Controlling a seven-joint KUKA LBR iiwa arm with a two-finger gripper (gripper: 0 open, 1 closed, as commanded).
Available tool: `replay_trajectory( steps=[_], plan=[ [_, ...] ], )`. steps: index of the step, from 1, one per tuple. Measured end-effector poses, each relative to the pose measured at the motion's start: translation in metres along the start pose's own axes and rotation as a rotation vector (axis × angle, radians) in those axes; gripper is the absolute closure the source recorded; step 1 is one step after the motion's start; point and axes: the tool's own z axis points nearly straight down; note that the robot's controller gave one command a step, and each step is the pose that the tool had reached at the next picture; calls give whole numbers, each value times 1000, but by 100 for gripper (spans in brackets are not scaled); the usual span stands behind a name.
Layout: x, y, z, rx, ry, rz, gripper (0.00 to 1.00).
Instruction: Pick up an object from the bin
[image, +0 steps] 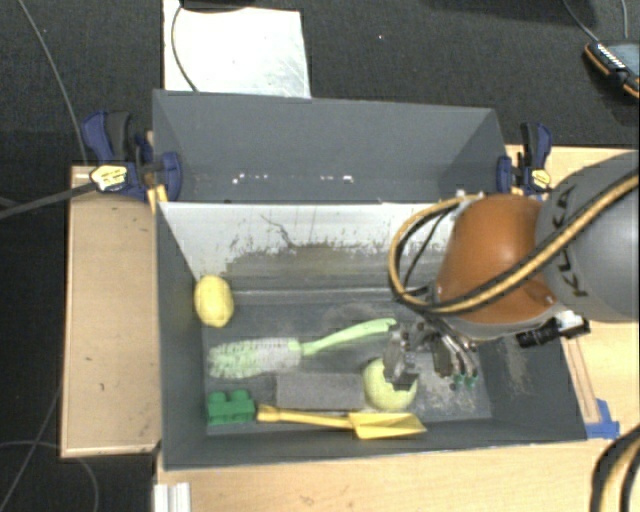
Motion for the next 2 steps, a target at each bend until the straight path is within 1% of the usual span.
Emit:
replay_trajectory(
  steps=[1,2],
  plan=[
    [0,0,0,0,0,0,100],
    [8,24,61,-1,-2,-16,100]
  ],
)
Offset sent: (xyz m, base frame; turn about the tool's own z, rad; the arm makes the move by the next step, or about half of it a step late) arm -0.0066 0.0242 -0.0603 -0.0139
